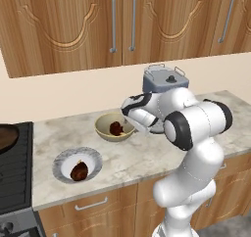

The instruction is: Place one of the steaks on the plate and the other in the bowl. Then place the bowl in the fridge.

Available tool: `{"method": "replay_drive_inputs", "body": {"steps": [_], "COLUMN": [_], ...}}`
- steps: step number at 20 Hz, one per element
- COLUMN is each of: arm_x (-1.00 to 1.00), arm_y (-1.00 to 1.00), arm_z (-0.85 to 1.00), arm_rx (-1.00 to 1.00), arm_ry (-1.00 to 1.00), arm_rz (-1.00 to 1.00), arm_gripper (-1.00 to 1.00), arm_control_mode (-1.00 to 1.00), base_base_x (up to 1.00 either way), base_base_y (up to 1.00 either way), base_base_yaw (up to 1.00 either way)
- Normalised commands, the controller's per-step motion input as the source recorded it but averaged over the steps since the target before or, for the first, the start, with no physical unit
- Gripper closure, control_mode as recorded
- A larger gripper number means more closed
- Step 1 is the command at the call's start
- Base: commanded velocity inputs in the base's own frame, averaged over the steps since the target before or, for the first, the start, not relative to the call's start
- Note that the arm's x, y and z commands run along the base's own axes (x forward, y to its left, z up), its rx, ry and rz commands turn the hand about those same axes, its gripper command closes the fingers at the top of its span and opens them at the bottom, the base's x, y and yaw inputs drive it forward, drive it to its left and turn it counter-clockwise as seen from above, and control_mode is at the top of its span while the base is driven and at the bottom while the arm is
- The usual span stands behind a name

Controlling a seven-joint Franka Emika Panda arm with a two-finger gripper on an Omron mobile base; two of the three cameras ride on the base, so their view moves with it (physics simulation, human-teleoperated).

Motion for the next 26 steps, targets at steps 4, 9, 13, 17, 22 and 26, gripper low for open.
{"method": "replay_drive_inputs", "body": {"steps": [4,9,13,17,22,26], "arm_x": [0.0,-0.09,-0.07,-0.21,-0.62,-0.93], "arm_y": [0.27,0.15,0.0,-0.03,-0.04,-0.25], "arm_z": [-0.02,0.0,0.17,0.58,0.82,0.7], "arm_rx": [0.0,0.0,0.02,0.07,0.05,0.02], "arm_ry": [0.0,-0.01,0.06,0.12,0.12,0.1], "arm_rz": [0.0,-0.12,-0.39,-0.39,-0.24,-0.19], "arm_gripper": [1.0,1.0,1.0,1.0,1.0,1.0], "arm_control_mode": [-1.0,-1.0,-1.0,-1.0,-1.0,-1.0], "base_base_x": [0.0,0.0,0.0,0.0,0.0,0.0], "base_base_y": [0.0,0.0,0.0,0.0,0.0,0.0], "base_base_yaw": [0.0,0.0,0.0,0.0,0.0,0.0]}}
